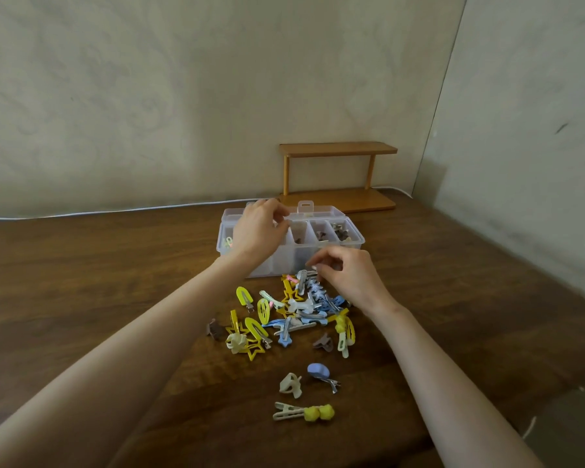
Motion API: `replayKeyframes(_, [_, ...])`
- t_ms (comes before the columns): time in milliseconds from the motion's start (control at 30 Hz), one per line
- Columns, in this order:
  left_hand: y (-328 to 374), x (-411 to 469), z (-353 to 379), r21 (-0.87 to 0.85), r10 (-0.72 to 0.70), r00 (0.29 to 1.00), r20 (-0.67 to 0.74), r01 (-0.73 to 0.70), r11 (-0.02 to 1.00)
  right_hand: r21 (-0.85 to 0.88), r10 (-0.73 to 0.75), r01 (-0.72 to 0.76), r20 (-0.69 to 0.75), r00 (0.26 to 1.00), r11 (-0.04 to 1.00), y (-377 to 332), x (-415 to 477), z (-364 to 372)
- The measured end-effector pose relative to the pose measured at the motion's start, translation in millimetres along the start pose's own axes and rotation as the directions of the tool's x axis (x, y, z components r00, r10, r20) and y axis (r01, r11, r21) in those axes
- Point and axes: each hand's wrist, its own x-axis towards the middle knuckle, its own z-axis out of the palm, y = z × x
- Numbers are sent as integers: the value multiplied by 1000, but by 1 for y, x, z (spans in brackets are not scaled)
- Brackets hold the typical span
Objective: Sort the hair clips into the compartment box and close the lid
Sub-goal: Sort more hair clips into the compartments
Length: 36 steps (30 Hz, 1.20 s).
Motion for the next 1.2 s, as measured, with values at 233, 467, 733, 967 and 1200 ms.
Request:
replayKeyframes(233, [-26,-54,-43,-24,52,999,-6,-52,998,7,-59,59,65,996,998,-10,-3,6])
replayKeyframes(467, [-52,-86,-61,-16,-72,997,-20,72,997,-21,-158,164,172,972,986,-33,-2,24])
replayKeyframes(733, [-61,-90,-66,-4,-80,997,-6,80,997,-169,-270,401,505,820,900,-89,-2,67])
replayKeyframes(967, [-61,-89,-77,1,-130,987,97,130,991,-109,-209,313,539,816,943,-94,-2,76])
replayKeyframes(1200, [-58,-89,-85,18,-121,958,259,120,993,378,14,-193,427,904,906,-66,6,41])
